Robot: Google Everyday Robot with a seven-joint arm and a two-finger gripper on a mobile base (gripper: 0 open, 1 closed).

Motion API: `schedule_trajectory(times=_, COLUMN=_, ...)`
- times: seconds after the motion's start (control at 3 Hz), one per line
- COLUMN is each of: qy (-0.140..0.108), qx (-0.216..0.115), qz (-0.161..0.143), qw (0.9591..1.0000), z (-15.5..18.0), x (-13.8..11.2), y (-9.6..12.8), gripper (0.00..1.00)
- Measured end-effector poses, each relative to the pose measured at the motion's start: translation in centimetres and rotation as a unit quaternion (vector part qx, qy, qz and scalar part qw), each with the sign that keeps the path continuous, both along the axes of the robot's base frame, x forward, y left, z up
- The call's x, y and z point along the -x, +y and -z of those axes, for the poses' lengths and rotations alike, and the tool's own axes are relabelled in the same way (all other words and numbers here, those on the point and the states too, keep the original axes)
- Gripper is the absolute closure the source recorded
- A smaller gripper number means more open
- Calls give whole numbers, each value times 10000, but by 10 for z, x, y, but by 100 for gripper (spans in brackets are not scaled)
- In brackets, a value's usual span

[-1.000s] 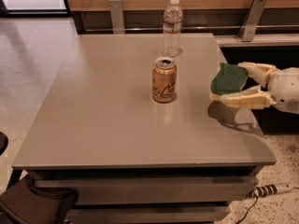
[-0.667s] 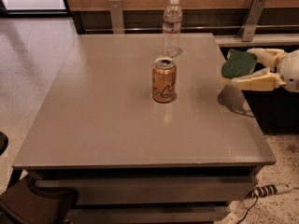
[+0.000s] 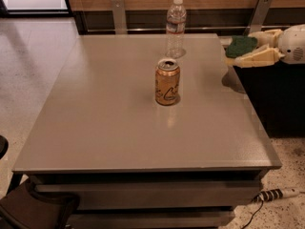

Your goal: Move sponge near water bottle

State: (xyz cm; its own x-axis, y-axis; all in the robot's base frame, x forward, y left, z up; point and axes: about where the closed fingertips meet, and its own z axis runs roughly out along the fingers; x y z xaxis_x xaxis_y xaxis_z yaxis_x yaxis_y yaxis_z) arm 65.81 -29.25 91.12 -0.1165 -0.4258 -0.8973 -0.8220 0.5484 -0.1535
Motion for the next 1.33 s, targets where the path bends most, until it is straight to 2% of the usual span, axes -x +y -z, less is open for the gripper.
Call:
schedule_trajectory(times=0.33, qy=-134, qx=81, qz=31, qw=9999, z=-4, x=-35, y=28, gripper=100)
schedule_trajectory(times=0.67, qy=-256, qx=2, qz=196, qw=9995, z=12, x=-68, y=59, gripper=100)
schedule_trajectory(times=1.0, qy=-304, qx=-85, qz=222, qw=9993, z=28, x=-91, y=80, gripper=100)
schedule_trajectory(times=1.33, qy=-331, qx=-401, qz=153, qw=9985, z=48, x=-110, y=105, gripper=98)
